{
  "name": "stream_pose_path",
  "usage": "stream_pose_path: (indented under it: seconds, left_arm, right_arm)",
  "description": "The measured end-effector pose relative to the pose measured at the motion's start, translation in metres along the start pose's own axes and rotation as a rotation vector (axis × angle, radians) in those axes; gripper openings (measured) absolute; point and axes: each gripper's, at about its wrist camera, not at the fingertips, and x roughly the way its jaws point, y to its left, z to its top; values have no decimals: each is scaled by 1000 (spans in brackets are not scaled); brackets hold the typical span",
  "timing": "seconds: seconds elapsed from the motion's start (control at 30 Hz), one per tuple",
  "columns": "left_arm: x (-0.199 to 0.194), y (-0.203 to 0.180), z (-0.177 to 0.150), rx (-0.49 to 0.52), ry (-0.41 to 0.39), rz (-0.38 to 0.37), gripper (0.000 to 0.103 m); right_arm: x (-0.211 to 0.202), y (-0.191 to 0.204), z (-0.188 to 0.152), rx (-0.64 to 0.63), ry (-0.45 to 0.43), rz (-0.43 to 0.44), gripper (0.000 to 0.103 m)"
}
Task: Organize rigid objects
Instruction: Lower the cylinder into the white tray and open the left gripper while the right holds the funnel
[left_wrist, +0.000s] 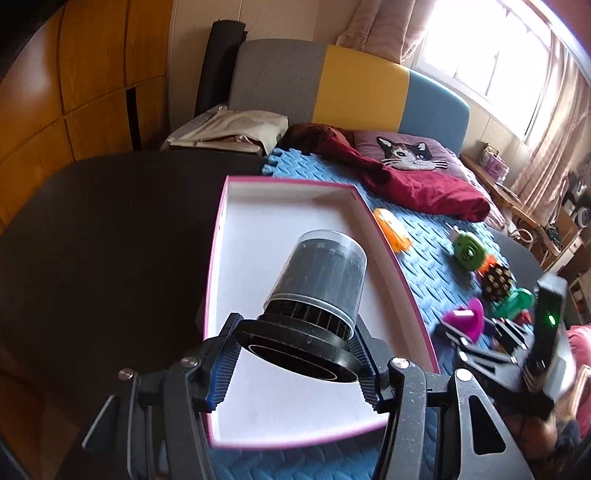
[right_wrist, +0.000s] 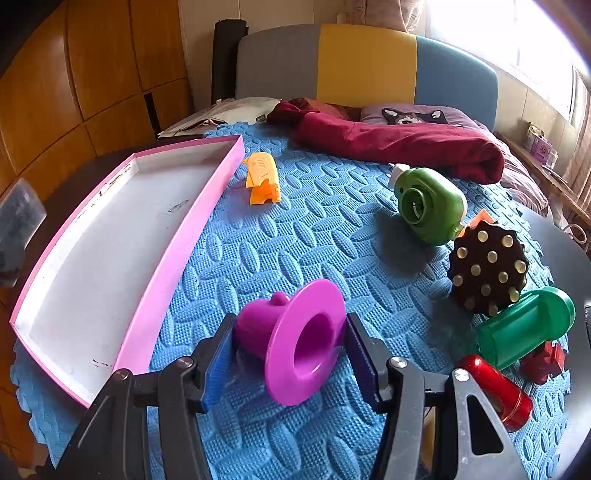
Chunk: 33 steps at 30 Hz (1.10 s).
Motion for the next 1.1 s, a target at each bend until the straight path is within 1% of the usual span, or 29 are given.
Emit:
stream_pose_path:
  seconds: [0.13, 0.23, 0.37, 0.47, 0.53, 0.57, 0.63, 0.7, 0.77, 0.8, 0.87, 0.93, 1.0, 1.1]
  left_arm:
    - [18, 0, 25, 8, -5, 6, 57]
    - [41, 2, 46, 6, 10, 21, 57]
    - [80, 12, 73, -39, 59, 38, 57]
    - [100, 16, 85, -58, 72, 60, 57]
    - [113, 15, 92, -45, 69, 78, 57]
    - [119, 15, 95, -45, 72, 92, 57]
    - [131, 15, 97, -37, 85, 94, 57]
    - [143, 17, 98, -41, 98, 122, 58]
    - [148, 20, 96, -56, 108, 114, 62]
    - [147, 22, 94, -64, 107, 113, 67]
    - [141, 22, 90, -58, 103, 120, 72]
    - [131, 20, 83, -39, 96, 114, 73]
    - [120, 17, 76, -28, 77, 121, 78]
    - [97, 12, 61, -27, 49, 93, 78]
  right_arm:
    - [0, 0, 0, 0, -1, 0, 58]
    - [0, 0, 0, 0, -3, 1, 58]
    - [-1, 1, 0, 2, -2, 3, 58]
    - [-1, 1, 0, 4, -3, 6, 58]
    - [-1, 0, 0, 4, -2, 7, 58]
    - [-1, 0, 0, 4, -2, 7, 58]
    - [-1, 0, 0, 4, -3, 7, 58]
    - [-1, 0, 0, 3, -3, 5, 58]
    - [-1, 0, 0, 3, -2, 5, 58]
    - [-1, 0, 0, 3, -2, 5, 58]
    - [-1, 0, 0, 2, -2, 4, 58]
    - [-1, 0, 0, 4, -2, 5, 58]
    - [-1, 1, 0, 3, -3, 4, 58]
    - [-1, 0, 0, 3, -3, 3, 58]
